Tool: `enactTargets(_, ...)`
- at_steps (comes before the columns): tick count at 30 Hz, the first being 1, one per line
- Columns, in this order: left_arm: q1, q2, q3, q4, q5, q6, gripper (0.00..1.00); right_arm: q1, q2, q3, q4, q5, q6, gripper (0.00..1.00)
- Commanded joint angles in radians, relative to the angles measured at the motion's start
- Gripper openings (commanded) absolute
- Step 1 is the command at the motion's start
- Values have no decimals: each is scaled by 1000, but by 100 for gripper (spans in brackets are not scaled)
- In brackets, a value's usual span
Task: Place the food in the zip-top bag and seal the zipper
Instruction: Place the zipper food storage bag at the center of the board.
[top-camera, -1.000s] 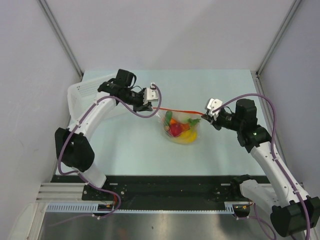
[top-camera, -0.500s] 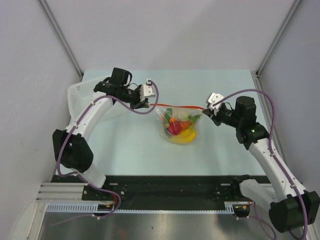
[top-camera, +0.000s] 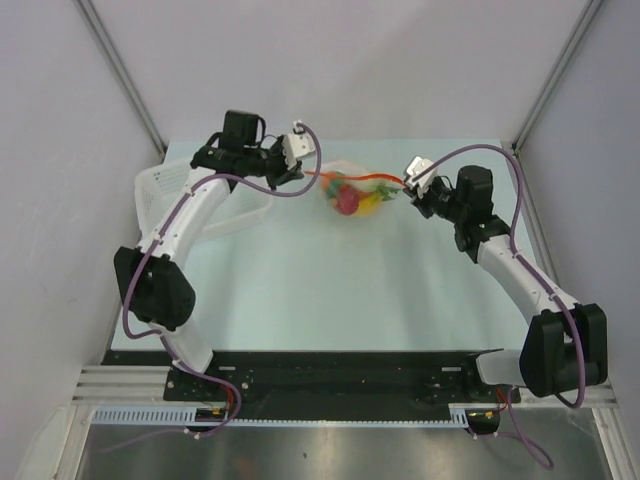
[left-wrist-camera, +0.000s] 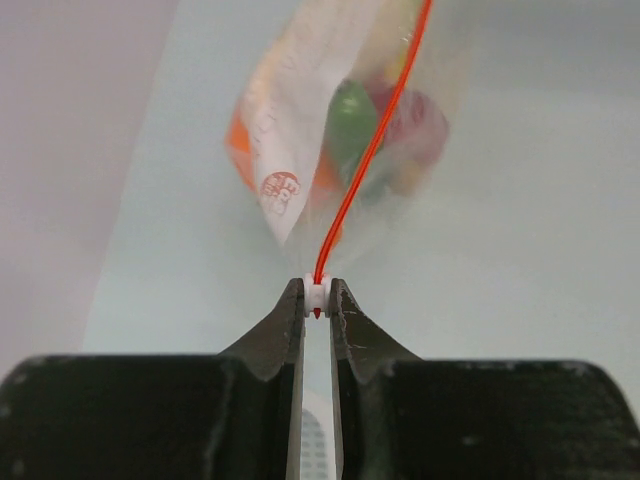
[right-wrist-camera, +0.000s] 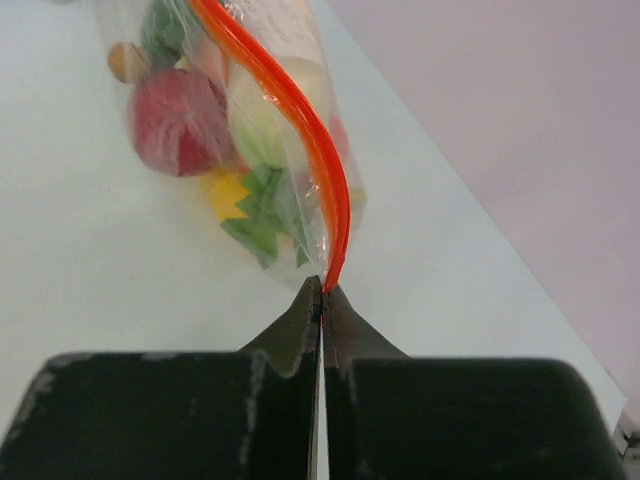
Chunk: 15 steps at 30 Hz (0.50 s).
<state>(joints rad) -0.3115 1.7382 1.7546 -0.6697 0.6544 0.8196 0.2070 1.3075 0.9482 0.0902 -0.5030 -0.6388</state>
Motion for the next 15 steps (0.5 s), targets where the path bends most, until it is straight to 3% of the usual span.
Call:
enactTargets(1,-55,-90,-230,-45,-33,110,2,18,51,41,-146,-78,-122,0)
enactTargets(6,-109,-169,-504,5,-70,121,3,49,79,8,-520,-141,-341,0)
enactTargets(12,-164,-304,-719,56,-39,53,10,54,-23,-137,-647,-135,-430,1)
enactTargets(13,-172,-319,-754,64,-36,50,13,55,-52,-144,-661,-132,-441,7)
enactTargets(15,-192,-350,-774,67,-32,46,21,55,-77,-152,-728,-140,-487,31)
